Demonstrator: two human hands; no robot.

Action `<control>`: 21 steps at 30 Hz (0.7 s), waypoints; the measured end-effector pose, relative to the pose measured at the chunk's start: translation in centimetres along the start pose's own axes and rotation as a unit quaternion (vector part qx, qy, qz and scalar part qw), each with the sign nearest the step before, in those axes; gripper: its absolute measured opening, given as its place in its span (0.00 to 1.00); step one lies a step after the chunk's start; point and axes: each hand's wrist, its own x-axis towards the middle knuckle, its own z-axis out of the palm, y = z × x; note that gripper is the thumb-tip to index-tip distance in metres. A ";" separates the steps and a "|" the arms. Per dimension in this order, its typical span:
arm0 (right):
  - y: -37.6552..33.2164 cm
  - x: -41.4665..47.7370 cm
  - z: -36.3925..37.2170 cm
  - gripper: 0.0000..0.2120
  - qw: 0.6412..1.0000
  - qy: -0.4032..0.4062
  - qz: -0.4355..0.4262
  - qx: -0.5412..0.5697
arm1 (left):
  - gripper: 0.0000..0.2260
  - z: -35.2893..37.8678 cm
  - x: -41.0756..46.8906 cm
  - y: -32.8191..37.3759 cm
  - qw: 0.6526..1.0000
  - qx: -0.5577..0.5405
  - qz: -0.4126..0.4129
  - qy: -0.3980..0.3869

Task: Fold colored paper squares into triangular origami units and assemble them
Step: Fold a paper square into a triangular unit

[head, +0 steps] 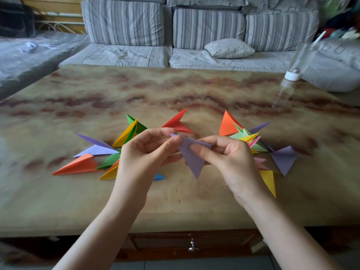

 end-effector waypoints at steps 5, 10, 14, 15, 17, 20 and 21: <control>-0.6 -0.3 -0.3 0.02 0.999 -0.009 -0.020 -0.038 | 0.09 -0.3 0.2 0.0 0.998 0.059 0.012 0.013; -0.7 -0.2 -0.4 0.01 0.999 -0.005 -0.017 -0.041 | 0.08 -0.3 0.2 -0.2 0.998 0.063 0.018 0.021; -0.6 -0.1 -0.5 0.02 0.999 -0.009 -0.017 -0.035 | 0.08 -0.2 0.1 -0.1 0.997 0.067 0.024 0.026; -0.6 -0.1 -0.5 0.02 0.999 -0.007 -0.016 -0.034 | 0.08 -0.2 0.1 -0.1 0.997 0.066 0.024 0.026; -0.7 -0.1 -0.4 0.01 1.000 0.002 -0.009 -0.020 | 0.08 -0.1 0.1 -0.2 0.998 0.060 0.025 0.027; -0.4 -0.1 -0.2 0.07 0.999 0.020 0.012 0.030 | 0.08 0.1 -0.1 -0.3 0.998 0.044 0.031 0.030; -0.3 -0.1 -0.1 0.09 0.999 0.024 0.019 0.042 | 0.07 0.1 -0.2 -0.4 0.998 0.040 0.033 0.033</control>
